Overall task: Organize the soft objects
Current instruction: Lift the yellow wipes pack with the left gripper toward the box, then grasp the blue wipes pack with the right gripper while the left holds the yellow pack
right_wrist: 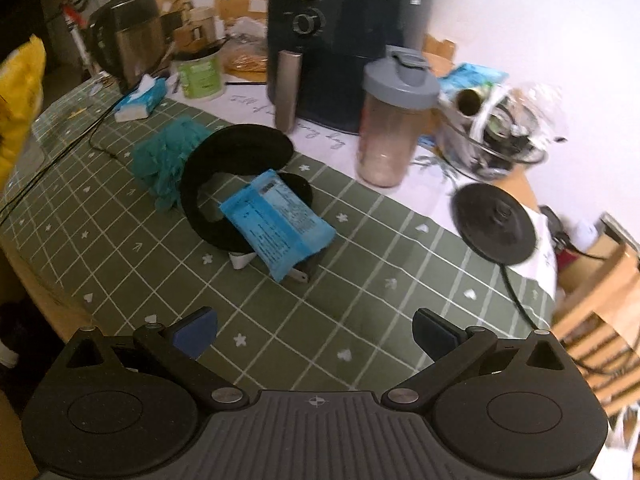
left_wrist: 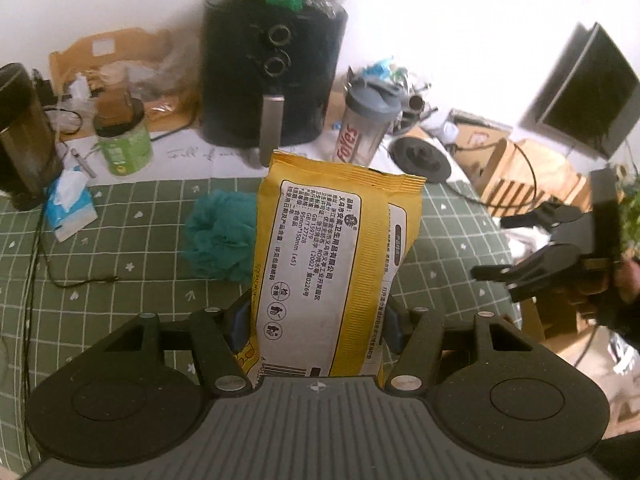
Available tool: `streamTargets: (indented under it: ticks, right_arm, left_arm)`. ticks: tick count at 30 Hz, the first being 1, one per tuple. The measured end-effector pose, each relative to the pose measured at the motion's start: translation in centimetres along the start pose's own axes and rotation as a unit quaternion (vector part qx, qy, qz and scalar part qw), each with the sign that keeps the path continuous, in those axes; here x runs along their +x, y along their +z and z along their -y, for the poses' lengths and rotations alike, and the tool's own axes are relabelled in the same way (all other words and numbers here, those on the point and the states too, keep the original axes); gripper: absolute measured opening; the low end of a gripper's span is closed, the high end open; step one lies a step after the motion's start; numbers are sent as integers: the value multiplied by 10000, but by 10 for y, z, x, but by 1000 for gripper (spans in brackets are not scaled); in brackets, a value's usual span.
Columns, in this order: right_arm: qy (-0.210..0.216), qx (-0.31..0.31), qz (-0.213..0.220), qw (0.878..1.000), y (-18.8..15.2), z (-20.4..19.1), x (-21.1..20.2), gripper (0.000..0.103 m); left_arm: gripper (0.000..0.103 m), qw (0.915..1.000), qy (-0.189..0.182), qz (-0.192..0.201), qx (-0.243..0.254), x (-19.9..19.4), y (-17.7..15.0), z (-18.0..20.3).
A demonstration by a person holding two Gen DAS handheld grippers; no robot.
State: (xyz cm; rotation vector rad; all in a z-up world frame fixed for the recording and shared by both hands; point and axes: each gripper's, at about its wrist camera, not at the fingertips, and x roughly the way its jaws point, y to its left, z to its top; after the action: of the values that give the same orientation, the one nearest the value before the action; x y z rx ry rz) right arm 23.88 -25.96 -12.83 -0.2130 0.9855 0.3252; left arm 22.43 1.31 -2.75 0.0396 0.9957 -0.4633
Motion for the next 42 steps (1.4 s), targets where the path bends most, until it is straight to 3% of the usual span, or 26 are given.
streamTargets:
  ticks: [9,16,19,30,32,37,42]
  right_arm:
    - [210,-481,99,9986,12,-5,41,103]
    - [-25,-945,177,9954,21,-12,78,103]
    - [-173,-1358,298,9901,23,-20,93,103]
    - [-30,-2658,301,9635,31,-51,147,102]
    - [-1,-2685,241,9630,34,-51,155,99]
    - [14,-2796,39,9601,41,-51,172,79]
    - [53,-2984,-19,9544,40,-53,170,74]
  left_arm:
    - [60,9990,202,259,-310,-33,-23,5]
    - [60,9978,223,205,-594,-44,-45,9]
    - [60,9966,246,168,-766,-45,-55,11]
    - [60,9921,197,80,-1234,-47,-81,26]
    - [60,9911,206,93,-1311,-48,-86,27]
    - [60,9884,286,97,-1488,-52,-93,29]
    - [60,9866,345,106,-1592,-55,-98,32]
